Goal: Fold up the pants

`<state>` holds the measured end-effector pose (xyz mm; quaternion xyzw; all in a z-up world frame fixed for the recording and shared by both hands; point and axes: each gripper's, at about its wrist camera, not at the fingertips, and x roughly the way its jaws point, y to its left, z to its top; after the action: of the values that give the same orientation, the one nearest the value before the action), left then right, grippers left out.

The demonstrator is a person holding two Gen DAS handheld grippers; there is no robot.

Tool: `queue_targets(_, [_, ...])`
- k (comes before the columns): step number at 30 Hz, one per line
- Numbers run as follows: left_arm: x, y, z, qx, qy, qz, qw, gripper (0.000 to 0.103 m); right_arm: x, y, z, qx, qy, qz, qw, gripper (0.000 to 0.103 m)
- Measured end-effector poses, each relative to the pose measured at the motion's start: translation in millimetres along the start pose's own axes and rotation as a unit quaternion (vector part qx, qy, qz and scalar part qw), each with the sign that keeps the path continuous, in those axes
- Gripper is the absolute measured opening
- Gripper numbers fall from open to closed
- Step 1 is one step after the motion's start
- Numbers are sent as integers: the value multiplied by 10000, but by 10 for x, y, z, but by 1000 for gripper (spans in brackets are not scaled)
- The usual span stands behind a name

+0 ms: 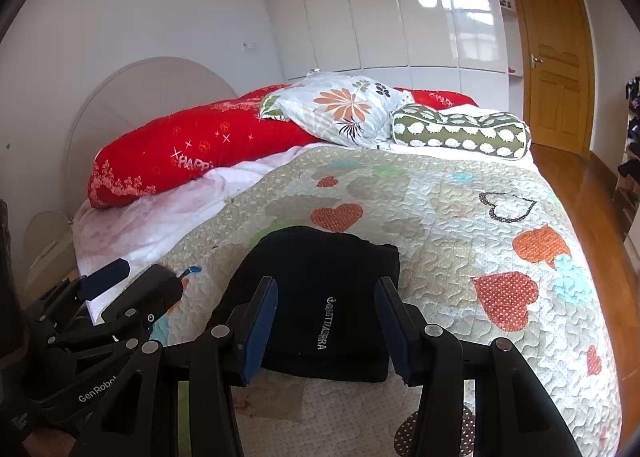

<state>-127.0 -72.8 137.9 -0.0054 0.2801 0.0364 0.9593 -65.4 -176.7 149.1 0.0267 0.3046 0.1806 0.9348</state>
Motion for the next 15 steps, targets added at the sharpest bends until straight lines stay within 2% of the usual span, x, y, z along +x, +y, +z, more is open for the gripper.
queue_targets(15, [77,-1,33,-3,70,-20,10000,77,49,0,-6,4,100,-2,9999,49])
